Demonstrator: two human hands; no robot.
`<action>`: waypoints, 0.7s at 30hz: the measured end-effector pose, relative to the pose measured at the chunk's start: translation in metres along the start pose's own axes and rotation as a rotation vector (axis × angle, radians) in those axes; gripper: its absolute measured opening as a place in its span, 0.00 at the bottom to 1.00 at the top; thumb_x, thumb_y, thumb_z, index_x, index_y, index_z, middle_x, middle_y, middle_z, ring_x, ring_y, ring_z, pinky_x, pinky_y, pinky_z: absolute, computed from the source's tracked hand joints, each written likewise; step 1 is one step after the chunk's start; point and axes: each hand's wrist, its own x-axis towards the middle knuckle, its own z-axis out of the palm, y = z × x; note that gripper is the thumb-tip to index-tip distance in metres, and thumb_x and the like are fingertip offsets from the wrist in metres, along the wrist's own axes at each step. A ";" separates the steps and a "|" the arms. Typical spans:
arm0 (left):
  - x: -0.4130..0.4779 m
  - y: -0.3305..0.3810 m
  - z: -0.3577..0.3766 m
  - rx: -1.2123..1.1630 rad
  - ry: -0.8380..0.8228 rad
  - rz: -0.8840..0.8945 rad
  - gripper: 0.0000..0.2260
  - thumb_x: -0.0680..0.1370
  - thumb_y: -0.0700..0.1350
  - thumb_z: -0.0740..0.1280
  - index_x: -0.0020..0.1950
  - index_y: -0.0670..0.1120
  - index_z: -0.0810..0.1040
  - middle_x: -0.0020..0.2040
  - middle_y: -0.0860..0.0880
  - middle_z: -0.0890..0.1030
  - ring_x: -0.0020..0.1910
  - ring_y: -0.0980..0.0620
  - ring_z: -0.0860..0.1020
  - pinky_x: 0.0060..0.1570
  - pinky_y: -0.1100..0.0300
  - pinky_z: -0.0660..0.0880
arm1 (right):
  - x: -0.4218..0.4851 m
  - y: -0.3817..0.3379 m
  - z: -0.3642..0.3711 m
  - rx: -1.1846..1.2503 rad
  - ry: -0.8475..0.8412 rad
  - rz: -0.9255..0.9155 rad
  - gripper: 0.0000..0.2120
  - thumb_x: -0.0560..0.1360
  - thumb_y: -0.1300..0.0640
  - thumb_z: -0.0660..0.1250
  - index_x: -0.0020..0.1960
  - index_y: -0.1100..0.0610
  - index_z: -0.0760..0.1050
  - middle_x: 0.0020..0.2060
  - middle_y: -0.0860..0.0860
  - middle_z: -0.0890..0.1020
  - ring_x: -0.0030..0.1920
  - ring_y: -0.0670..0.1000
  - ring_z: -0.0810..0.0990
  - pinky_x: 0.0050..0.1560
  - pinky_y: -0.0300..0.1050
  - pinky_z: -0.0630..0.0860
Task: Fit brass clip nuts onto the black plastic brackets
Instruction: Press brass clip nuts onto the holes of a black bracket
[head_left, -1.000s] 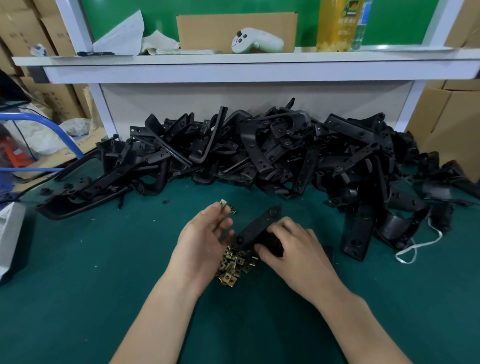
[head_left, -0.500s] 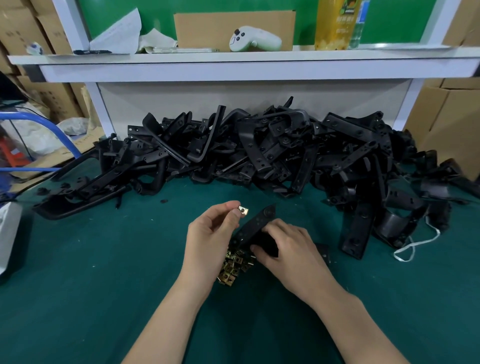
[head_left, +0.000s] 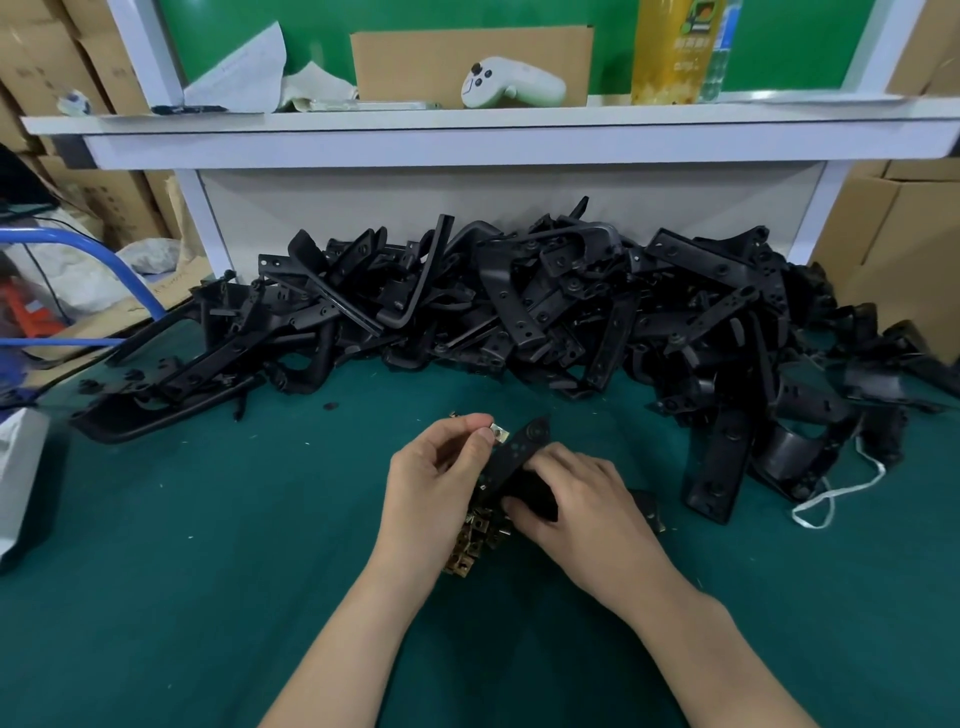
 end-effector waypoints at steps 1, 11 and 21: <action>0.000 0.000 0.001 0.006 0.001 -0.005 0.06 0.80 0.43 0.70 0.50 0.53 0.85 0.44 0.54 0.87 0.44 0.60 0.84 0.43 0.72 0.75 | 0.000 0.000 0.000 -0.002 0.001 0.000 0.16 0.78 0.43 0.66 0.63 0.47 0.75 0.59 0.40 0.76 0.59 0.45 0.75 0.66 0.43 0.63; -0.001 0.000 0.003 0.006 0.012 -0.035 0.05 0.80 0.44 0.70 0.49 0.53 0.85 0.44 0.54 0.87 0.45 0.58 0.83 0.45 0.71 0.77 | 0.001 0.000 0.001 -0.013 -0.003 0.007 0.16 0.78 0.43 0.66 0.62 0.49 0.75 0.58 0.42 0.77 0.59 0.47 0.76 0.65 0.44 0.64; -0.001 -0.002 0.006 0.013 0.040 -0.009 0.04 0.80 0.43 0.69 0.50 0.51 0.84 0.43 0.56 0.86 0.42 0.62 0.83 0.42 0.73 0.74 | 0.002 0.000 0.000 -0.022 -0.014 -0.005 0.17 0.78 0.42 0.65 0.64 0.48 0.74 0.59 0.42 0.77 0.59 0.46 0.75 0.66 0.44 0.64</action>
